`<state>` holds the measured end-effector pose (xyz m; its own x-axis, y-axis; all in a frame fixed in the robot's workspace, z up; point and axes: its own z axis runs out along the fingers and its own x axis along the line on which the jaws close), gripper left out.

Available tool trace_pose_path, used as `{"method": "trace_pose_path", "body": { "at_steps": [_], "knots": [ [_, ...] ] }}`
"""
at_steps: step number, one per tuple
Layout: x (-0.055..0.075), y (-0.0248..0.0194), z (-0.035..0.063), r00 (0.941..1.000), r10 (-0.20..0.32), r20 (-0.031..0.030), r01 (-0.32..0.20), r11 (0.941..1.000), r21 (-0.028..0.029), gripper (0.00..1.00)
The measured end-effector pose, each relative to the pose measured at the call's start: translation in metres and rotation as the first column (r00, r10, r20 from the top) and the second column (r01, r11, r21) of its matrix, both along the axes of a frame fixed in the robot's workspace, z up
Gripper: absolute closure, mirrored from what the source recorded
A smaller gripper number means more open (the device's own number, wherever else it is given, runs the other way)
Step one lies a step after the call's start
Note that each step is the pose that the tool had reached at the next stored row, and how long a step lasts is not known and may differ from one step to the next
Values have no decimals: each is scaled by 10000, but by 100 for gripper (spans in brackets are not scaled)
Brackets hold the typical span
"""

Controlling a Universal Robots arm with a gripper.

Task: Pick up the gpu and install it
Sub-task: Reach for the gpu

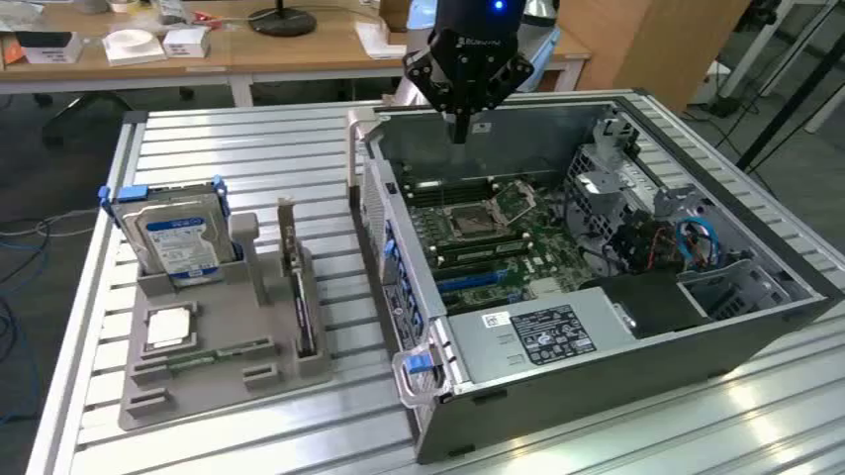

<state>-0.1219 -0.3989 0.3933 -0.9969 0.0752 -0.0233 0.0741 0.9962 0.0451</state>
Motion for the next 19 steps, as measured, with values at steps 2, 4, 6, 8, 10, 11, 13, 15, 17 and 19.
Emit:
{"method": "trace_pose_path", "body": {
  "at_steps": [2, 4, 6, 8, 10, 11, 13, 15, 17, 19],
  "knots": [
    [0, 0, 0, 10000, 0, 0, 0, 10000, 0, 89],
    [0, 0, 0, 10000, -1, 0, 1, 10000, 0, 89],
    [-2, 0, 0, 10000, 0, 0, 0, 10000, -1, 89],
    [-6, 0, -1, 10000, -1, 0, 1, 10000, 0, 89],
    [-11, 0, -2, 10000, -1, 0, 1, 10000, 0, 89],
    [-11, 0, -2, 10000, 0, -1, 0, 10000, -1, 89],
    [-11, 0, -2, 10000, 0, -1, 0, 10000, -1, 89],
    [-26, 0, -2, 10000, -2, 0, 2, 10000, 0, 89],
    [-37, 0, -2, 10000, -1, 0, 1, 10000, -1, 89],
    [-37, 0, -2, 10000, 1, -1, -1, 10000, -1, 89]
  ]
}}
